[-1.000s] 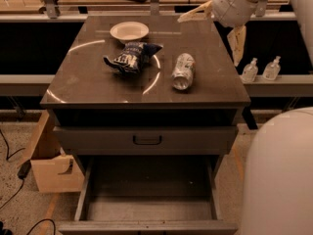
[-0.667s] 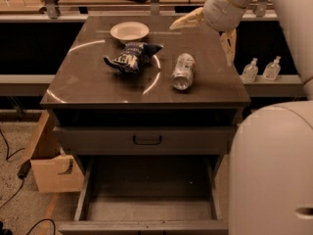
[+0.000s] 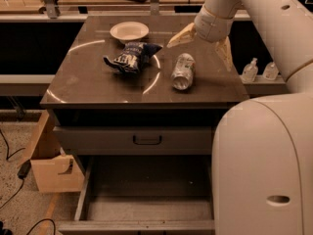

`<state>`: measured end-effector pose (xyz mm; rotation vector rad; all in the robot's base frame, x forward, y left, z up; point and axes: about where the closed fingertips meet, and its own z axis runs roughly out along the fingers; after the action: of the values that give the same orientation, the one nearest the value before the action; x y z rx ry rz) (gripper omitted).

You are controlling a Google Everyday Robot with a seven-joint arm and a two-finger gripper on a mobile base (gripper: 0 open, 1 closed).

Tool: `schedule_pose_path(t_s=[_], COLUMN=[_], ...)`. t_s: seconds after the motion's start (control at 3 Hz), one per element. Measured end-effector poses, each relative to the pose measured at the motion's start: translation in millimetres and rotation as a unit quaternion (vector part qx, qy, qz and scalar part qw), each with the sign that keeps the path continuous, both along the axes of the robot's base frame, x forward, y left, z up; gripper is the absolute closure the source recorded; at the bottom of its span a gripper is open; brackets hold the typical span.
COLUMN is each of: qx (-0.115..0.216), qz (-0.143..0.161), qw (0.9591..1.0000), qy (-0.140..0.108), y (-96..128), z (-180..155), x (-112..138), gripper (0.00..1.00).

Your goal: Place 7up can into middle drawer

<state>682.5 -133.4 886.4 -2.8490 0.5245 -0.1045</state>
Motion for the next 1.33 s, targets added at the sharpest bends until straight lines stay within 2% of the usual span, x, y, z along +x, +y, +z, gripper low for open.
schedule_pose_path(t_s=[0.33, 0.67, 1.0, 1.33], qx=[-0.022, -0.033, -0.042, -0.043], qz=[-0.002, 0.006, 0.023, 0.042], qw=[0.9995, 0.9983, 0.9971, 0.9963], qy=[0.024, 0.047, 0.059, 0.061], y=[2.0, 12.8, 27.2, 41.4], z=[-18.1, -32.0, -37.5, -41.1], x=[-6.1, -16.9, -29.8, -44.6], gripper=[0.00, 0.00, 0.00, 0.26])
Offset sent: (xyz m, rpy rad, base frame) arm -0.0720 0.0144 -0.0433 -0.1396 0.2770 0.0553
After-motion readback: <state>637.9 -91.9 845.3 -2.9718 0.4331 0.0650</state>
